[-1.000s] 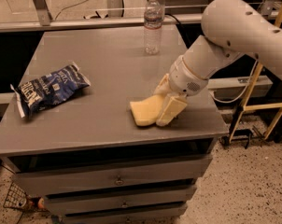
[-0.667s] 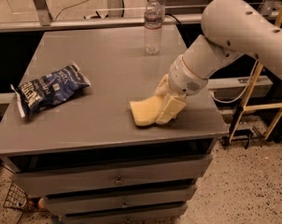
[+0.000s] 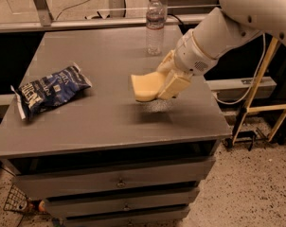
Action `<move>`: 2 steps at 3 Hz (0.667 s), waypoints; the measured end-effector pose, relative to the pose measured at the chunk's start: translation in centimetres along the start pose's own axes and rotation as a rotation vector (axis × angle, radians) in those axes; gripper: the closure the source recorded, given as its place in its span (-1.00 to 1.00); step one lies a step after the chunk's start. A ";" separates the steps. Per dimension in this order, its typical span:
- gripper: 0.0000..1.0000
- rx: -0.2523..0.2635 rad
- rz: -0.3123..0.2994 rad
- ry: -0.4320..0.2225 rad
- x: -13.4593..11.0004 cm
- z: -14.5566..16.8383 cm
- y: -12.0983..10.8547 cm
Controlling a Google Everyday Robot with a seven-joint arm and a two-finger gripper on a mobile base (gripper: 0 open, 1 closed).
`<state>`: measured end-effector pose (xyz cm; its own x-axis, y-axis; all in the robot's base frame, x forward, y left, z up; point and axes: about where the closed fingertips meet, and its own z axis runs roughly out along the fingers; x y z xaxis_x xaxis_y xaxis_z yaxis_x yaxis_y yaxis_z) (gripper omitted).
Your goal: Move sponge near blue chip bag
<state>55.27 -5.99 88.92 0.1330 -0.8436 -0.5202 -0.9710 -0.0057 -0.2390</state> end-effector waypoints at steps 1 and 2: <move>1.00 -0.001 0.009 -0.011 -0.6 1.0 -0.9; 1.00 -0.035 -0.033 -0.042 -2.8 3.7 -3.1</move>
Offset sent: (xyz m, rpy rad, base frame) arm 0.0779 0.1061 -0.0080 0.0688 0.0046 0.1649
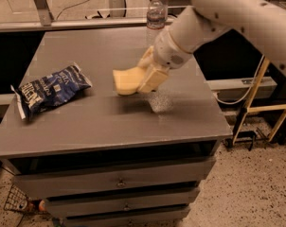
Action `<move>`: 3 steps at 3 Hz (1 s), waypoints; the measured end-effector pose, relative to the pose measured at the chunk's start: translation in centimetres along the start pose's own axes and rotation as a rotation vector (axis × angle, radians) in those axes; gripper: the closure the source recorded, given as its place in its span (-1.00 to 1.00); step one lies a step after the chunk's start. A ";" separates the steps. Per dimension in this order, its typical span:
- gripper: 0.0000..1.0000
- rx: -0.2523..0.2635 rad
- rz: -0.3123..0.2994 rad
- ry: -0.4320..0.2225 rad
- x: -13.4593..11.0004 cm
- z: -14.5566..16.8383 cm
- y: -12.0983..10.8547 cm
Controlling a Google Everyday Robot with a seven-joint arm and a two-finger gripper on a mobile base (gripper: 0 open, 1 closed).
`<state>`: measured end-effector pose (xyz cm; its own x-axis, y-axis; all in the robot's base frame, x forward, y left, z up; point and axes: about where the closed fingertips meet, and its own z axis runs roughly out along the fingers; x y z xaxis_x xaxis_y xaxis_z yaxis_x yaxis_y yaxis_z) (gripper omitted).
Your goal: Move sponge near blue chip bag
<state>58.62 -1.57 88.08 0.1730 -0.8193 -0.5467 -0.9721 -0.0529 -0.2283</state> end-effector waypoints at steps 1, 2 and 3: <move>1.00 -0.024 -0.073 -0.027 -3.7 3.0 -2.4; 1.00 -0.028 -0.162 -0.032 -8.0 5.6 -3.5; 1.00 -0.038 -0.187 -0.023 -9.5 7.1 -3.3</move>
Offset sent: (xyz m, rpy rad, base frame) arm 0.0348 0.1392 0.0172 -0.0041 -0.1232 0.2157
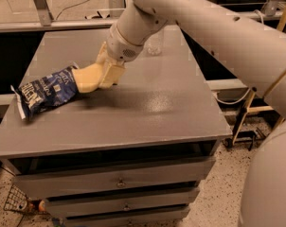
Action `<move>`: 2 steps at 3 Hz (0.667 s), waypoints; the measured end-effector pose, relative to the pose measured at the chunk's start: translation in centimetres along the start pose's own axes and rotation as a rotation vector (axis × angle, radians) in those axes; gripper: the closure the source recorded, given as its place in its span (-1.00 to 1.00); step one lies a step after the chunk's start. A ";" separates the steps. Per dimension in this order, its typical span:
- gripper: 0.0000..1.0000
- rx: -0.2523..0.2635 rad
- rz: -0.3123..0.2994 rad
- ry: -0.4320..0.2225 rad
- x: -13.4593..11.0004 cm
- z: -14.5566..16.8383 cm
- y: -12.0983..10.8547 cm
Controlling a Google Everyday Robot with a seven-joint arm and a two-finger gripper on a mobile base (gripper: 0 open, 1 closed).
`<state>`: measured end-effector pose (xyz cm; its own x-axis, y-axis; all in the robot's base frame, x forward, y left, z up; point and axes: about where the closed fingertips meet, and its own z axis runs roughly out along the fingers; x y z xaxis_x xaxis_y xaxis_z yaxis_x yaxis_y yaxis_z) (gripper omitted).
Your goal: Move sponge near blue chip bag
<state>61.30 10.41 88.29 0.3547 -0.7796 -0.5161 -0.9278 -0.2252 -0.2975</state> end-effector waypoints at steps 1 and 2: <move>1.00 -0.008 -0.034 -0.008 -1.4 1.2 -0.6; 1.00 -0.019 -0.073 -0.032 -3.0 2.0 -1.0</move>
Offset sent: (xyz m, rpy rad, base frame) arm -0.0003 0.0574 0.0094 0.0375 -0.0382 0.1369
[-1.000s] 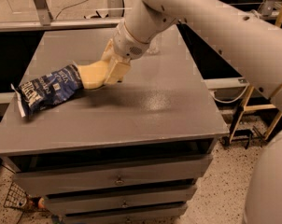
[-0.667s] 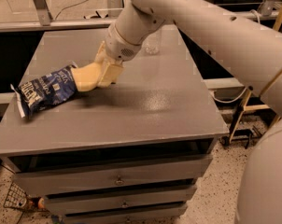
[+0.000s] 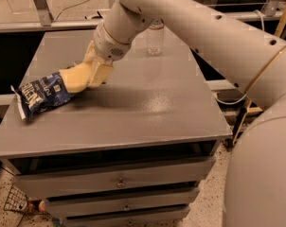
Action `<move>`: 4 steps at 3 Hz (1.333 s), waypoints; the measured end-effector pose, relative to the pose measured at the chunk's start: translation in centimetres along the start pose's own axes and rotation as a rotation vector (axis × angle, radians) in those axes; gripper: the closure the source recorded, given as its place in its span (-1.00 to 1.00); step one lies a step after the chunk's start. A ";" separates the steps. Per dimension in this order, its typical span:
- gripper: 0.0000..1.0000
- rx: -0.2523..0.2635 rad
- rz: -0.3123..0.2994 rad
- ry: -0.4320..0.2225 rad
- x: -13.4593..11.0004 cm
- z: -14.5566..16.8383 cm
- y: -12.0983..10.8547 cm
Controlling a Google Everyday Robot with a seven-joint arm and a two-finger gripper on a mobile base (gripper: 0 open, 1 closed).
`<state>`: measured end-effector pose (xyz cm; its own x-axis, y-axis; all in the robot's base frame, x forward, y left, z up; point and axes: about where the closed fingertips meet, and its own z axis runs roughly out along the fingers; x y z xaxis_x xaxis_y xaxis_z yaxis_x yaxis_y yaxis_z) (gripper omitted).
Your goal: Move sponge near blue chip bag
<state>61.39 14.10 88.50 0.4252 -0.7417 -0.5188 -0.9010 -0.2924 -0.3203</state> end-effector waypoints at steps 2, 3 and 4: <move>0.03 -0.008 -0.002 -0.001 -0.1 0.4 0.1; -0.43 -0.010 -0.003 -0.001 -0.2 0.6 0.2; -0.99 -0.015 -0.004 -0.002 -0.3 0.8 0.3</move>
Offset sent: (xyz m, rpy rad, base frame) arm -0.0006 0.0010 -0.0013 -0.0012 0.0018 0.0018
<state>61.09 14.73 87.91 0.4294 -0.7389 -0.5193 -0.9003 -0.3049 -0.3106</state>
